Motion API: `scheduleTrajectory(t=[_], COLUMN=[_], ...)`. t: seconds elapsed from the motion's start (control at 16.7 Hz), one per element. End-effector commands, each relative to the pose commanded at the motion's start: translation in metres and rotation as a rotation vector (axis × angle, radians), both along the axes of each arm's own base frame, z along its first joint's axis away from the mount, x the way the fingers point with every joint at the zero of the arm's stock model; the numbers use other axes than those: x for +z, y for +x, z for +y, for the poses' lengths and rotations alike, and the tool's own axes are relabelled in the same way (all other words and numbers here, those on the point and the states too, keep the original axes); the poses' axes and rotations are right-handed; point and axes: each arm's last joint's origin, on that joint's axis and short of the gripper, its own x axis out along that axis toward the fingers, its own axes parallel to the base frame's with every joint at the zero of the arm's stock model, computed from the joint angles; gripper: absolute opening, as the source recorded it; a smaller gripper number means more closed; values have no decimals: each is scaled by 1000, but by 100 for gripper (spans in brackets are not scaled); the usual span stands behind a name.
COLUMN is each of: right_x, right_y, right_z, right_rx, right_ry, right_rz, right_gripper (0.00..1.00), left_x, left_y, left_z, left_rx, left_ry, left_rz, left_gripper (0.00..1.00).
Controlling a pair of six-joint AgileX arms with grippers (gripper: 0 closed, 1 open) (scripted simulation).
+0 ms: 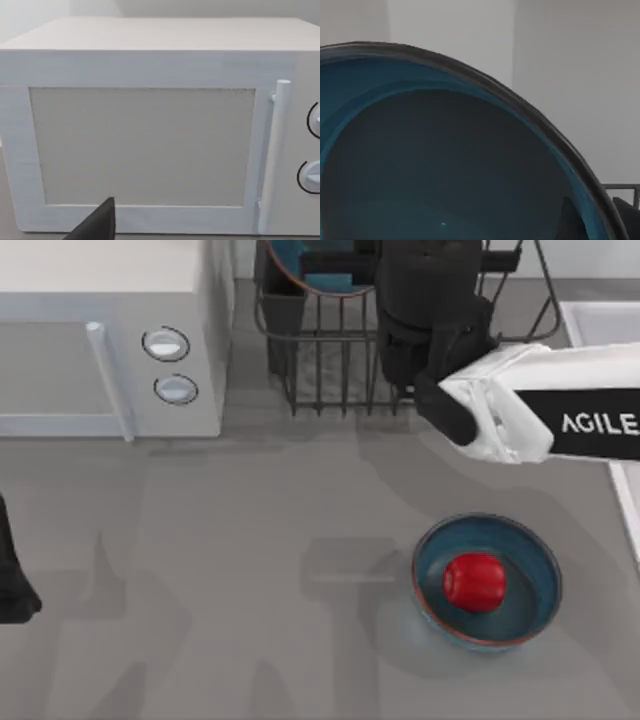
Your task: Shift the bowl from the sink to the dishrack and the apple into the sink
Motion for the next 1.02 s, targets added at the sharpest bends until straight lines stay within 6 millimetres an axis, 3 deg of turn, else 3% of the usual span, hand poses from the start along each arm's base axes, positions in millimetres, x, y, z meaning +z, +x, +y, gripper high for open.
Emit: scheduleTrajectory(t=[0.48, 1.02], right_x=[0, 0], right_y=[0, -1], right_z=[0, 1], right_rx=[0, 3], right_ry=[0, 0], right_rz=[0, 0], right_gripper=[98, 100], left_x=[0, 0], left_y=[0, 0], left_z=[0, 0], left_rx=[0, 0], left_ry=[0, 0], left_rz=[0, 0], left_gripper=[100, 100])
